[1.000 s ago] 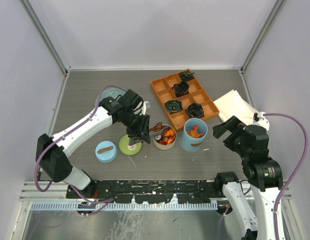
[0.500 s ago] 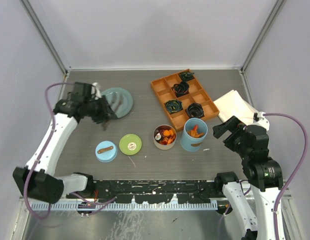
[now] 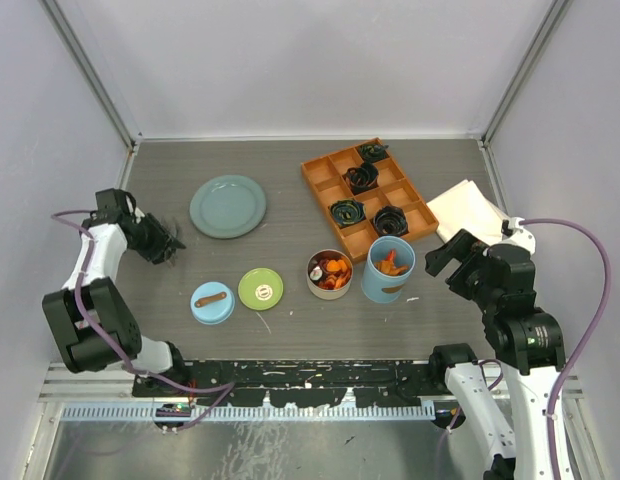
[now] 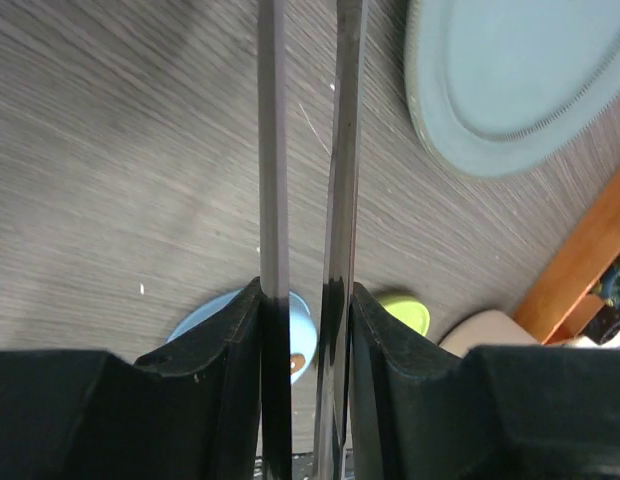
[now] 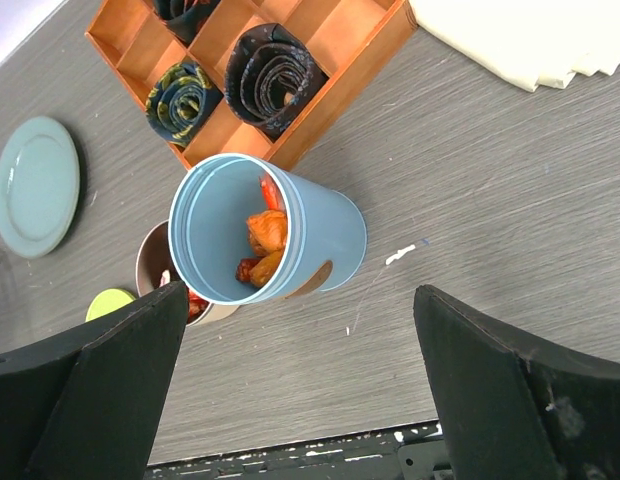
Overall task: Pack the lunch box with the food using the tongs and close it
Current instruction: Place the clamp at the center of the board.
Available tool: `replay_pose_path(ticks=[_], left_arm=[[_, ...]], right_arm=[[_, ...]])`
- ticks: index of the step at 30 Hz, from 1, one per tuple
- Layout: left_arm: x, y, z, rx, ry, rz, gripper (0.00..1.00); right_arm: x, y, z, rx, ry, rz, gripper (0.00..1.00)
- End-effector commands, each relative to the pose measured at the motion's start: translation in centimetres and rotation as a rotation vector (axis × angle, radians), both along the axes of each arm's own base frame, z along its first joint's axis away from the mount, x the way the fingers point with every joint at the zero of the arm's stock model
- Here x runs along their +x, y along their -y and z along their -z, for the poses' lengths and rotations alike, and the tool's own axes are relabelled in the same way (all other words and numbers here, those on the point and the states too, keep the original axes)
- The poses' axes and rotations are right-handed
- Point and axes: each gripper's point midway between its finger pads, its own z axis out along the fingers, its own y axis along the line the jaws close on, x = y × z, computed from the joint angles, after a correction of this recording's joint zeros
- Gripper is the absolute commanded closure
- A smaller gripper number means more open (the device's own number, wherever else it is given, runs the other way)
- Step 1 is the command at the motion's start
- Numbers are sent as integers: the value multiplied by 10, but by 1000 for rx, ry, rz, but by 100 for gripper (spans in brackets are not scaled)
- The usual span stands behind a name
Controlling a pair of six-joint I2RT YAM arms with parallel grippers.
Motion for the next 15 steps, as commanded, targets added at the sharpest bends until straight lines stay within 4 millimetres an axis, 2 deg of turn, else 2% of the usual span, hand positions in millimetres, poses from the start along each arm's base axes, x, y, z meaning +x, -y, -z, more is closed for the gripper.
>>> replay_pose_path(ticks=[1, 6, 10, 15], left_arm=[[26, -15, -1, 3, 71, 4, 66], [20, -26, 27, 32, -64, -14, 66], [3, -34, 45, 75, -189, 12, 65], [-7, -45, 47, 140, -262, 61, 63]], right_arm=[[7, 4, -19, -41, 63, -9, 0], [12, 0, -13, -35, 55, -26, 0], [18, -2, -13, -46, 52, -51, 0], [24, -4, -13, -57, 52, -74, 0]])
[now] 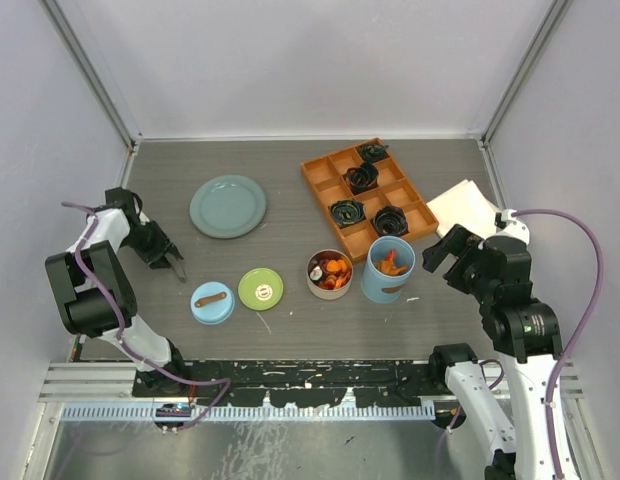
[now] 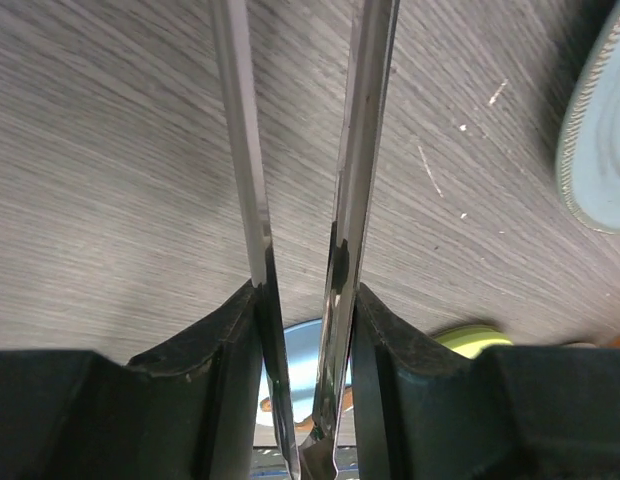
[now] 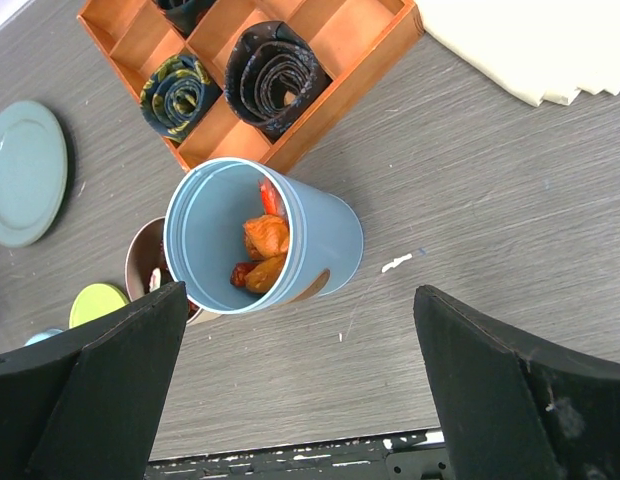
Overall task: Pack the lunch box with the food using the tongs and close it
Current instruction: Place the clamp at the center of the board.
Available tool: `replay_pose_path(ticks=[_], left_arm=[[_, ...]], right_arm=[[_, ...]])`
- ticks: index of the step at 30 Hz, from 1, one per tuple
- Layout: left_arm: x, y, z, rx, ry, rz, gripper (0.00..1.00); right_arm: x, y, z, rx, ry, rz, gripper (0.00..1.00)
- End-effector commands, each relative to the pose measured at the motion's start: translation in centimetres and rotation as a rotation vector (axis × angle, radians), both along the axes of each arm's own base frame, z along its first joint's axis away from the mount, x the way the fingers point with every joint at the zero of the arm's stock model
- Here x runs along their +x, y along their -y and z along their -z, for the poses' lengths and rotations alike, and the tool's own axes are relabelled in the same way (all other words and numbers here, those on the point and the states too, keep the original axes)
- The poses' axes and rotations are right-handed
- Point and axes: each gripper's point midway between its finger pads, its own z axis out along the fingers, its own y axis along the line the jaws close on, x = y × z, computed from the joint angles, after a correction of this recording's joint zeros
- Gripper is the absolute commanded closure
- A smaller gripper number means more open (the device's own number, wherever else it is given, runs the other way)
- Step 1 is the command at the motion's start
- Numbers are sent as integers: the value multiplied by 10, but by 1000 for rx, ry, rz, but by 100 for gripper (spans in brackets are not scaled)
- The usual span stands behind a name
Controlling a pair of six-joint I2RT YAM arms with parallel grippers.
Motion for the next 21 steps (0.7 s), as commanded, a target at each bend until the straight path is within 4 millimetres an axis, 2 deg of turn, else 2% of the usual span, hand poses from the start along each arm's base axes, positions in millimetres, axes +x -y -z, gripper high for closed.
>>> replay_pose_path(ticks=[1, 8, 12, 16, 21], left_arm=[[-7, -14, -9, 73, -49, 62, 62], [-33, -18, -2, 107, -146, 99, 55], [-42, -15, 2, 101, -168, 95, 51], [-48, -19, 3, 128, -182, 89, 49], [-54, -23, 2, 156, -208, 70, 42]], right_arm=[[16, -3, -16, -15, 69, -35, 0], [22, -7, -17, -26, 66, -67, 0], [23, -10, -20, -20, 74, -87, 0], [23, -9, -23, -34, 84, -96, 0], [20, -9, -22, -44, 78, -103, 0]])
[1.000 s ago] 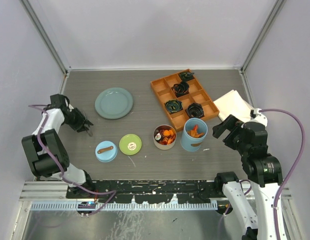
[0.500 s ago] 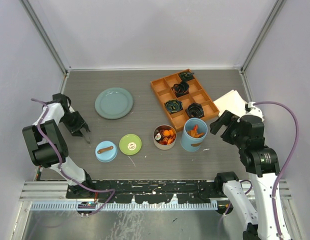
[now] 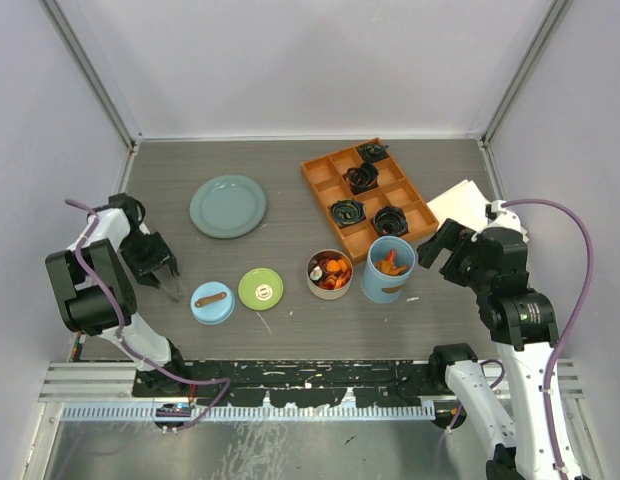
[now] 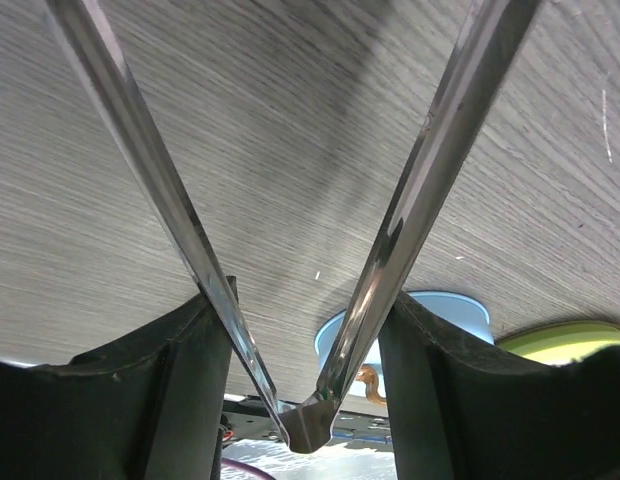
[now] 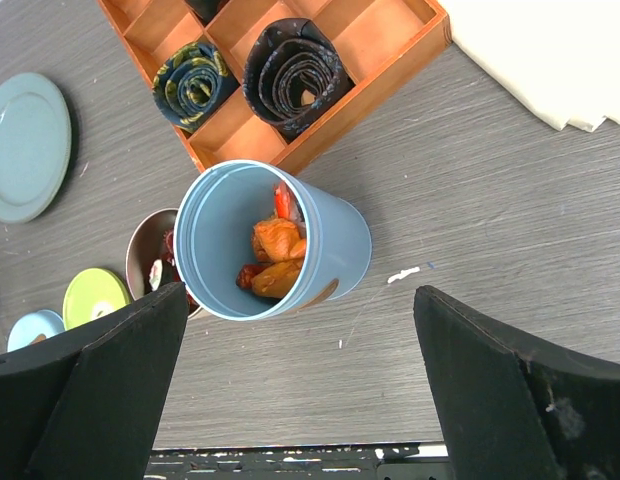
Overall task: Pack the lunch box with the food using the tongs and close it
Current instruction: Place the clamp at the center of the board.
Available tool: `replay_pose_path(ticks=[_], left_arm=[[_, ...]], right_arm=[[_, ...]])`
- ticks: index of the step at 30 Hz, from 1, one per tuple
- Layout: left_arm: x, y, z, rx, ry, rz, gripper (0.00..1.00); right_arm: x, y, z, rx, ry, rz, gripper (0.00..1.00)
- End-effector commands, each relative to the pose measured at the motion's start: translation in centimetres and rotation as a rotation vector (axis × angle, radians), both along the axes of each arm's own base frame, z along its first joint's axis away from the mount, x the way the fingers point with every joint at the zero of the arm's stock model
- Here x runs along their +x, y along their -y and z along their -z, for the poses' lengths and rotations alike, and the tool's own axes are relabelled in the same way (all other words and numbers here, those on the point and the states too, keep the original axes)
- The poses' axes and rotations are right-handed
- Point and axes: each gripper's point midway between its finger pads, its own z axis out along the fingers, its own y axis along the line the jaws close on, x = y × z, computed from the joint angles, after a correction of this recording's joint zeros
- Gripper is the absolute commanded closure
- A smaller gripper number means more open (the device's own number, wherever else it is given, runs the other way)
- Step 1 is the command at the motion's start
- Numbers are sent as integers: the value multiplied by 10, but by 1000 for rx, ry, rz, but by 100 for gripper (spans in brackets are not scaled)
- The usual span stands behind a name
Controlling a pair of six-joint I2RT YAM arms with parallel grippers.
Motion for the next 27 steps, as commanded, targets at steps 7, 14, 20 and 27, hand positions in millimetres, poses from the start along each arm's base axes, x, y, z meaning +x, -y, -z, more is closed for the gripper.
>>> replay_pose_path(ticks=[7, 14, 20, 27], left_arm=[[-11, -7, -12, 62, -3, -31, 30], [-14, -10, -19, 86, -1, -53, 21], [-10, 7, -58, 30, 126, -85, 21], [-39, 75, -80, -23, 145, 46, 23]], right_arm=[[2, 1, -20, -29, 77, -27, 0], [2, 1, -22, -40, 74, -34, 0], [2, 1, -22, -38, 74, -35, 0], [5, -5, -16, 2, 60, -38, 0]])
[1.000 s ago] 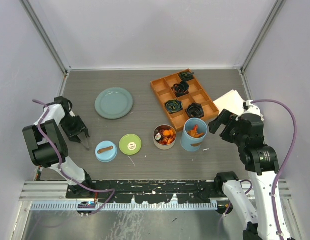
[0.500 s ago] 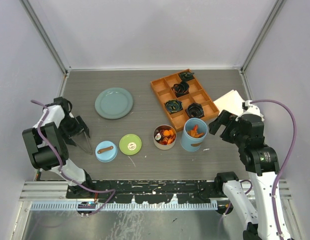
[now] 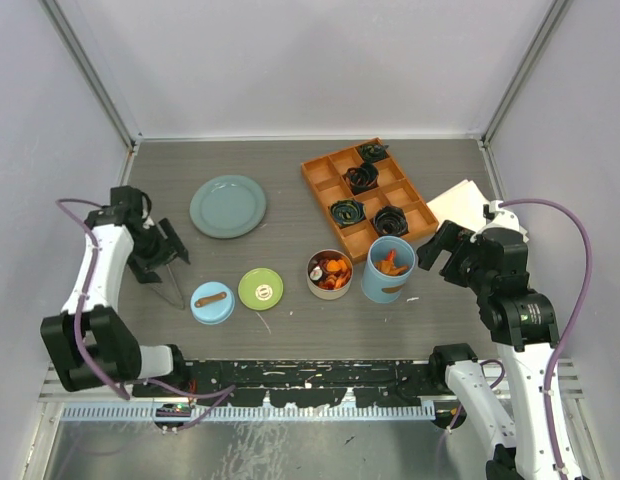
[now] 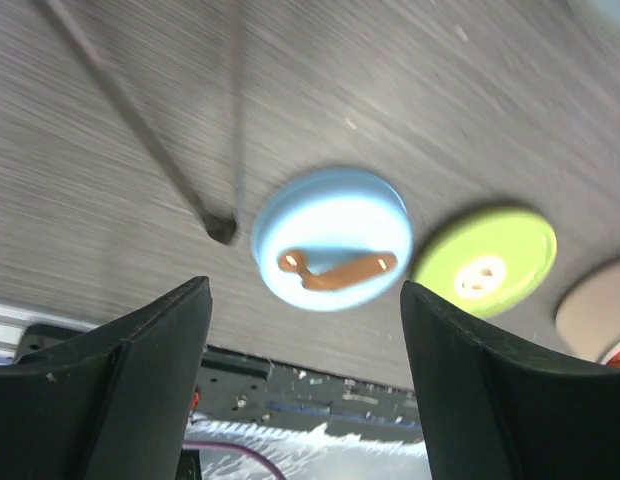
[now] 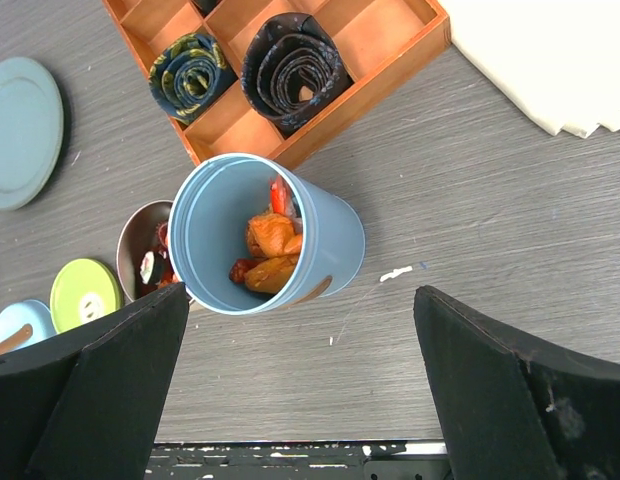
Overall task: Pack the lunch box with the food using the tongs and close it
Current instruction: Place the clamp at the center of the board, then pick up the box lid from the center of the board.
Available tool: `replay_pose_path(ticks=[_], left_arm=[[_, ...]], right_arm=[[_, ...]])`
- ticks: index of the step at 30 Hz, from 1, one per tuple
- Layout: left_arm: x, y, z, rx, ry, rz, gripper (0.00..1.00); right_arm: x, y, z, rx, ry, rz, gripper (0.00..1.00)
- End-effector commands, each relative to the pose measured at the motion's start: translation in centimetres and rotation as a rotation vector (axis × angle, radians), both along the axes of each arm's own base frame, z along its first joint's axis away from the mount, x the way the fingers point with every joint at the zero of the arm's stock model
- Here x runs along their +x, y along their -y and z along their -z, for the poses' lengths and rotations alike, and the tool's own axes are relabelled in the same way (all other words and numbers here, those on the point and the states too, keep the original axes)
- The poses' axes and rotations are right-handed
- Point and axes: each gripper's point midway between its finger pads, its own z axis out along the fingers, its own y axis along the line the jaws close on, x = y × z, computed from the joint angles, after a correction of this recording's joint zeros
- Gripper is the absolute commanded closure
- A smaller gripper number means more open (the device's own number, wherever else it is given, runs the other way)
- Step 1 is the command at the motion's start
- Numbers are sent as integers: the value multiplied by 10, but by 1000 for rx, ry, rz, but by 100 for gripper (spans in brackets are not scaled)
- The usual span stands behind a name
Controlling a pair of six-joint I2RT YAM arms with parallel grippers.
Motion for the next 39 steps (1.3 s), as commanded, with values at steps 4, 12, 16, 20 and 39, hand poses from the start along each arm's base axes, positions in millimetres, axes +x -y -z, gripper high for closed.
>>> replay_pose_path(ticks=[4, 12, 16, 20, 39], left_arm=[[-45, 68, -5, -94, 1, 48, 31], [-54, 85, 19, -102, -60, 139, 39], [-50, 91, 27, -53, -94, 166, 40], [-43, 88, 32, -27, -80, 146, 41], [-33, 79, 68, 35, -80, 174, 48]], right_arm=[[6, -6, -15, 45, 60, -5, 0], [7, -7, -11, 51, 49, -8, 0], [6, -7, -9, 52, 48, -3, 0], [5, -4, -11, 44, 56, 6, 0], [2, 0, -7, 23, 39, 20, 0]])
